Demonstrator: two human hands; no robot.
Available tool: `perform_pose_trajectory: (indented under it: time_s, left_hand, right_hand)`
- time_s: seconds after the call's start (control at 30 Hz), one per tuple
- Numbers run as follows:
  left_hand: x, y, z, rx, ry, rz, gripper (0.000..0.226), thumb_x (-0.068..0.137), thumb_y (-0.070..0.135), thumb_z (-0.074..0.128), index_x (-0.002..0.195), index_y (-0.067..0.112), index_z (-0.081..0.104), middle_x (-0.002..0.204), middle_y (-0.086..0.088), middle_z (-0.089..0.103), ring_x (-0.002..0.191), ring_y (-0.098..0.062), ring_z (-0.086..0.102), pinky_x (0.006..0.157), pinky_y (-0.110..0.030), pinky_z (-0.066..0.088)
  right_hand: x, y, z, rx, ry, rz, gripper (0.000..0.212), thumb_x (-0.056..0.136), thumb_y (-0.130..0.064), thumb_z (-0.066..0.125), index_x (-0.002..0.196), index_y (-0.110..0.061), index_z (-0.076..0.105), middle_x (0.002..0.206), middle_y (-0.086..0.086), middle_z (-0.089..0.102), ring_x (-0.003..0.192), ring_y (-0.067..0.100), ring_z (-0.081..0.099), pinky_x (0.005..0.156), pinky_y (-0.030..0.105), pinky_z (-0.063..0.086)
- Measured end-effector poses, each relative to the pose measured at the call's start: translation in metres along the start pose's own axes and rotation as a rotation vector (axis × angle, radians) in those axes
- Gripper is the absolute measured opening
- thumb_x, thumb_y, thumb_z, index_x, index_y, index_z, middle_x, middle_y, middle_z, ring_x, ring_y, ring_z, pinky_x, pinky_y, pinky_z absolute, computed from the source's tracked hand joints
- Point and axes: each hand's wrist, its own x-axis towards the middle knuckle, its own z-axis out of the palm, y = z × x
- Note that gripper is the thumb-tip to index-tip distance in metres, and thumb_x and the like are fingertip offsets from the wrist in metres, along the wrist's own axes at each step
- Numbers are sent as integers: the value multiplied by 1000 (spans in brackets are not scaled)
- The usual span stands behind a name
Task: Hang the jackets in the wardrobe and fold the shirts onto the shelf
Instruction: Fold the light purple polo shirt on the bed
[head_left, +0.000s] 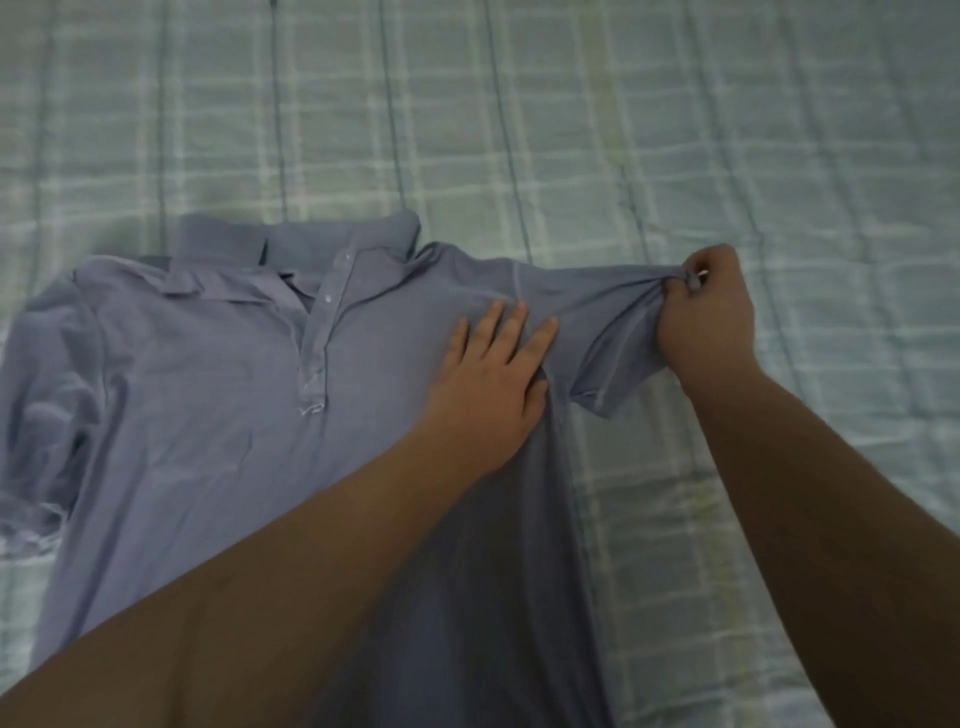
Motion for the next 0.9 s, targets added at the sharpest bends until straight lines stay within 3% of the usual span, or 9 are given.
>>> perform_pose_trajectory:
  time_s: [0.2, 0.33, 0.4, 0.47, 0.57, 0.67, 0.77, 0.9]
  left_hand:
    - [11, 5, 26, 68, 17, -35, 66, 97, 43, 32, 158, 24, 18, 163, -10, 23, 151, -33, 16, 119, -59, 11]
    - [9, 5, 32, 56, 33, -53, 72, 94, 42, 35, 158, 15, 17, 164, -10, 19, 152, -30, 14, 120, -57, 10]
    - [8, 4, 30, 35, 34, -57, 74, 93, 43, 37, 157, 12, 18, 164, -10, 18, 152, -29, 14, 121, -55, 11]
    - [7, 4, 27, 33, 28, -61, 76, 91, 44, 36, 157, 10, 19, 164, -11, 18, 152, -29, 13, 121, -54, 12]
    - [4, 3, 24, 42, 4, -53, 79, 90, 47, 33, 157, 9, 16, 164, -12, 16, 152, -28, 10, 122, -53, 11]
    - [4, 3, 22, 32, -5, -60, 83, 88, 51, 32, 158, 10, 14, 165, -11, 12, 153, -28, 7, 123, -51, 9]
    - [5, 5, 19, 2, 15, -70, 80, 88, 51, 31, 157, 12, 20, 164, -11, 17, 152, -28, 11, 123, -50, 10]
    - [7, 9, 13, -13, 36, -63, 68, 95, 47, 26, 155, 15, 27, 162, -10, 27, 151, -30, 19, 121, -54, 13]
  right_hand:
    - [32, 15, 17, -15, -16, 71, 21, 93, -11, 50, 112, -13, 58, 101, 7, 61, 88, 21, 58, 70, 24, 36]
    - [13, 22, 14, 72, 128, 120, 40, 88, -15, 56, 128, -11, 49, 121, 4, 46, 98, 20, 55, 81, 23, 40]
    - [-12, 24, 7, 59, 199, 47, 32, 87, -19, 58, 117, -11, 51, 113, 1, 48, 98, 24, 54, 84, 30, 41]
    - [-37, 24, 3, -31, 89, 121, 17, 92, -28, 57, 100, -14, 53, 89, -5, 53, 88, 22, 52, 75, 27, 34]
    - [-58, 25, 8, -216, -161, 186, 35, 93, -50, 55, 85, -16, 56, 76, -1, 53, 78, 20, 46, 71, 29, 32]
    - [-64, 29, 18, -268, -175, 105, 34, 90, -42, 61, 70, -17, 47, 70, -2, 49, 73, 22, 46, 66, 31, 31]
    - [-64, 30, 15, -179, -88, 53, 31, 90, -32, 62, 71, -15, 45, 66, -5, 47, 70, 22, 47, 64, 32, 29]
    - [-67, 36, -6, 158, -15, 152, 14, 90, -25, 66, 81, -15, 60, 66, -1, 63, 60, 18, 61, 60, 30, 43]
